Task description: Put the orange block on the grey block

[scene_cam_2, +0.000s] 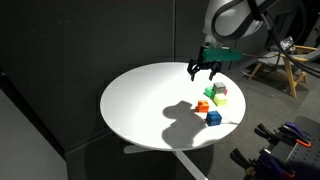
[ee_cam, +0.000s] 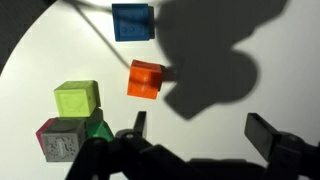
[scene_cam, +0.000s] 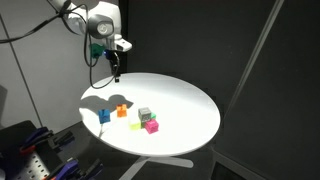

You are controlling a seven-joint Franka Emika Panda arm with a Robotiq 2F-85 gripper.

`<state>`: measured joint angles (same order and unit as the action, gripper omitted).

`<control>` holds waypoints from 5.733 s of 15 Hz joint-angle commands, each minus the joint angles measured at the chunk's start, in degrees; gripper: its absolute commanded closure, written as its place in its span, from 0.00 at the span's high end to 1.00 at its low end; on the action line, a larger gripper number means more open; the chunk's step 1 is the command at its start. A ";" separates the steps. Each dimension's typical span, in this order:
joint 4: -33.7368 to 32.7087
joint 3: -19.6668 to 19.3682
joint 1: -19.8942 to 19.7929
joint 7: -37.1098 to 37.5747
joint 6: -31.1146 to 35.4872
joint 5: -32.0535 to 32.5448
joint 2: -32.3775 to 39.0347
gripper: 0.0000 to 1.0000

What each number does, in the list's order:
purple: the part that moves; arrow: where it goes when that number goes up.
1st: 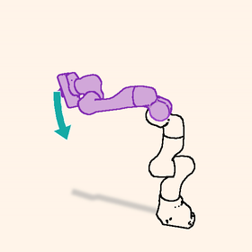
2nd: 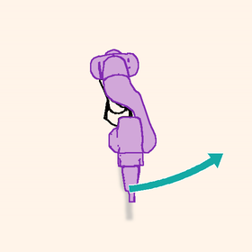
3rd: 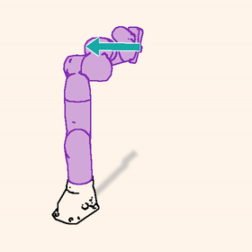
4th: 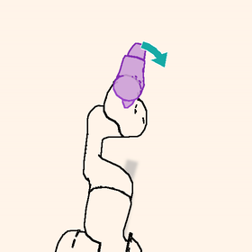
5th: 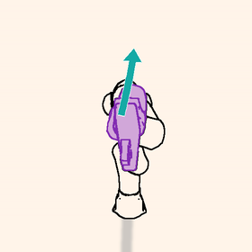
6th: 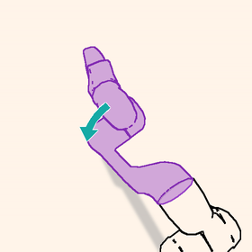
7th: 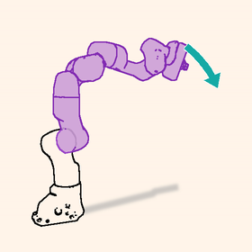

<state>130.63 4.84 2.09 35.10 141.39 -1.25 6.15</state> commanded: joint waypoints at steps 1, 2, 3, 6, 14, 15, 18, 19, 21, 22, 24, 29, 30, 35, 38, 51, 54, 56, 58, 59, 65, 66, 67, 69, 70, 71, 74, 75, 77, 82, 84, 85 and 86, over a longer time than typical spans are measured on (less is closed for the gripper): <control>-3.69 -2.45 1.00 2.86 1.24 0.36 5.31 1.00; -4.48 -3.05 1.20 3.36 1.10 0.17 6.72 1.00; -5.39 -3.56 1.39 3.77 0.56 -0.12 8.08 1.00; -7.54 -5.04 2.11 5.59 0.00 -0.38 11.75 1.00; -12.98 -8.99 4.28 17.22 -0.14 -1.48 20.60 1.00; -13.53 -9.15 4.35 18.14 -0.28 -1.53 21.35 1.00; -14.66 -9.01 4.22 18.81 -0.74 -1.85 22.99 1.00; -14.77 -8.85 4.15 18.34 -0.89 -1.82 23.29 1.00; -14.84 -8.66 4.11 17.69 -1.30 -1.85 23.69 1.00; -14.79 -8.64 4.17 17.58 -1.57 -1.81 23.76 1.00; -14.50 -8.68 4.40 17.50 -1.90 -1.57 23.71 1.00; -13.46 -8.75 4.82 17.37 -2.22 -1.21 23.20 1.00; -13.39 -8.81 4.92 17.40 -2.32 -1.08 23.21 1.00; -13.73 -8.99 4.83 17.10 -2.92 -0.79 24.24 1.00; -14.02 -9.15 4.75 16.90 -2.98 -0.74 25.19 1.00; -14.60 -10.49 4.91 16.85 -3.14 -0.41 27.31 1.00; -14.70 -10.56 4.94 16.88 -3.21 -0.41 27.53 1.00; -14.76 -10.56 4.92 16.86 -3.27 -0.45 27.64 1.00; -14.86 -10.61 4.95 16.92 -3.31 -0.41 27.81 1.00; -14.95 -10.72 5.04 17.03 -3.35 -0.26 27.98 1.00; -15.30 -10.71 5.25 17.07 -3.81 -0.30 27.99 0.40; -15.36 -10.60 5.28 16.99 -4.29 -0.38 27.50 0.34; -15.34 -10.51 5.38 17.04 -4.86 -0.46 26.86 0.31; -15.28 -10.20 5.55 16.74 -6.39 -0.54 25.64 0.29; -15.26 -10.12 5.74 16.73 -7.30 -0.44 25.04 0.29; -15.27 -9.94 5.83 16.62 -8.36 -0.49 24.43 0.28; -15.20 -9.67 6.37 17.04 -12.56 -0.23 22.07 0.28; -15.10 -9.63 6.52 17.21 -13.88 0.02 21.18 0.28; -15.03 -9.40 6.56 17.12 -16.37 0.15 19.49 0.28; -14.57 -9.05 6.39 17.17 -21.28 0.85 15.25 0.28; -14.42 -9.06 6.21 17.23 -22.68 1.32 13.61 0.28; -14.46 -9.09 6.09 17.32 -23.05 1.64 12.97 0.28; -14.61 -9.17 5.92 17.42 -23.35 2.05 12.49 0.28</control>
<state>115.36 -4.65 8.90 52.70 120.09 -0.62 21.66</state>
